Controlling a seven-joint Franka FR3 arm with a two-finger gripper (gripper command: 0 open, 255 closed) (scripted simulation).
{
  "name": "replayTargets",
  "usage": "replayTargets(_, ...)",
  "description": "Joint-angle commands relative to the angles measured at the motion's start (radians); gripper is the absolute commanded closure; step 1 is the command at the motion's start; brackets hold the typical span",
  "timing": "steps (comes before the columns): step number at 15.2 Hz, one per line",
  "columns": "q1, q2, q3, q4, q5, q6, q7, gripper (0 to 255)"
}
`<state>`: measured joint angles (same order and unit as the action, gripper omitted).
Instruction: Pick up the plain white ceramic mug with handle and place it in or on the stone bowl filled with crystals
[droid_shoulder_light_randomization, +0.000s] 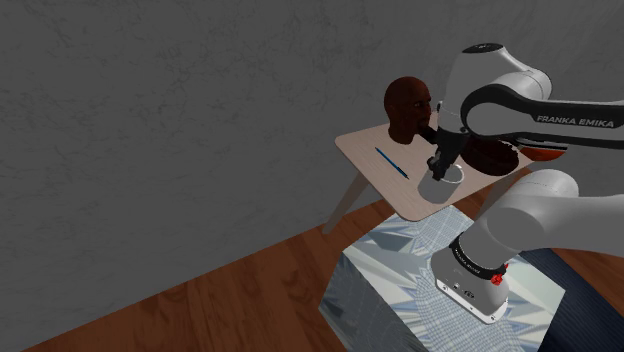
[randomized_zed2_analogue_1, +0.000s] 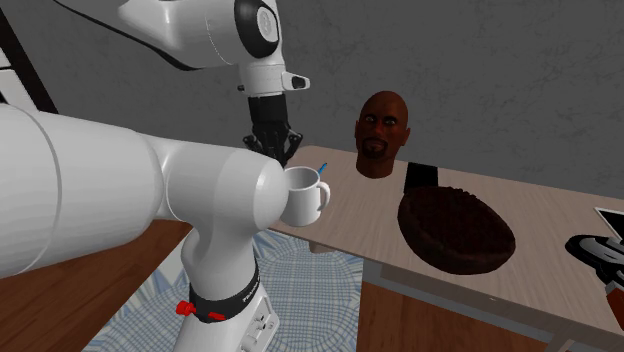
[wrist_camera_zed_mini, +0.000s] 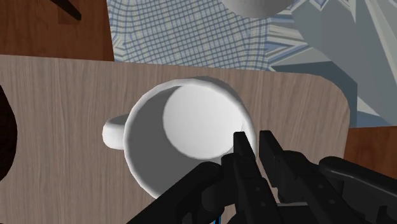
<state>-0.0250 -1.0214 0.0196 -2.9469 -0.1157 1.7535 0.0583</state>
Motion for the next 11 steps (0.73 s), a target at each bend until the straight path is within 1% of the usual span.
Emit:
replayTargets(1,0.000,-0.006,0.000,0.022,0.000,-0.028,-0.004,255)
replayTargets(11,-0.001,-0.017,0.002,0.152,0.004,-0.168,-0.020,255)
